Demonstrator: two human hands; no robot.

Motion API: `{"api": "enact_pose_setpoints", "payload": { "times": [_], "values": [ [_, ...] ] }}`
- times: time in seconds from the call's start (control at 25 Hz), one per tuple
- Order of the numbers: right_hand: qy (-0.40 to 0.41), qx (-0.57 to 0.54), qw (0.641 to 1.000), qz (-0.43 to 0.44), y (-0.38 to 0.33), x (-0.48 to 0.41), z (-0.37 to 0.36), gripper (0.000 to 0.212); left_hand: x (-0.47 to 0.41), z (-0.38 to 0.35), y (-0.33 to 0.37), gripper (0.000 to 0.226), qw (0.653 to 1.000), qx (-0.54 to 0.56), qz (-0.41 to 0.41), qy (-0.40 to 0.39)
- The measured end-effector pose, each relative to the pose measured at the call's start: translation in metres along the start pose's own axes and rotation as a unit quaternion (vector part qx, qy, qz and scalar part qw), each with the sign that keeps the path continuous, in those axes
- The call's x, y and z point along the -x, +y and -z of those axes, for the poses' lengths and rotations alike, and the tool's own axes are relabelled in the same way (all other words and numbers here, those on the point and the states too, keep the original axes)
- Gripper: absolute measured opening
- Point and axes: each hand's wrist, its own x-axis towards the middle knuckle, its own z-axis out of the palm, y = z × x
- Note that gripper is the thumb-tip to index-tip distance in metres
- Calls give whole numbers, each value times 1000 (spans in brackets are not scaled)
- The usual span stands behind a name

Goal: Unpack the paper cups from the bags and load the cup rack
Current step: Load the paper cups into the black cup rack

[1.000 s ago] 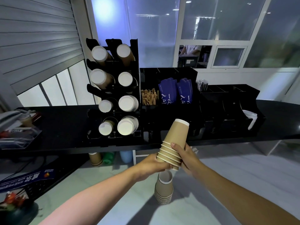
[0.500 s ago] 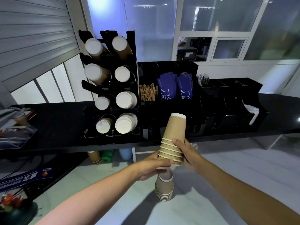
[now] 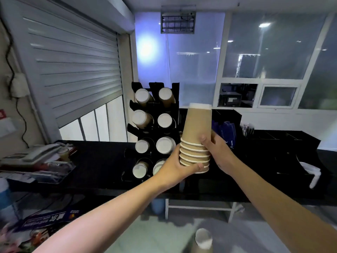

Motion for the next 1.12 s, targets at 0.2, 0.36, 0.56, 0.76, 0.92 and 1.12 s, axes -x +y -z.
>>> {"api": "enact_pose_setpoints", "payload": {
  "times": [0.2,0.36,0.56,0.76,0.92,1.12],
  "values": [
    [3,14,995,102,-46,-49,-58,63,1,86,25,84,984,-150,-62,76],
    [7,57,990,130,-33,-64,-103,73,6,139,-9,90,964,-232,-58,118],
    [-3,100,985,138,-9,-60,-134,69,22,190,-93,60,926,-341,56,149],
    [-43,138,982,120,16,-47,-149,75,29,204,-130,28,947,-259,87,170],
    [10,134,981,139,19,-42,-153,71,27,204,-135,29,950,-215,65,218],
    [71,145,973,167,4,-67,-153,72,4,207,-118,27,957,-193,22,213]
  ]
}}
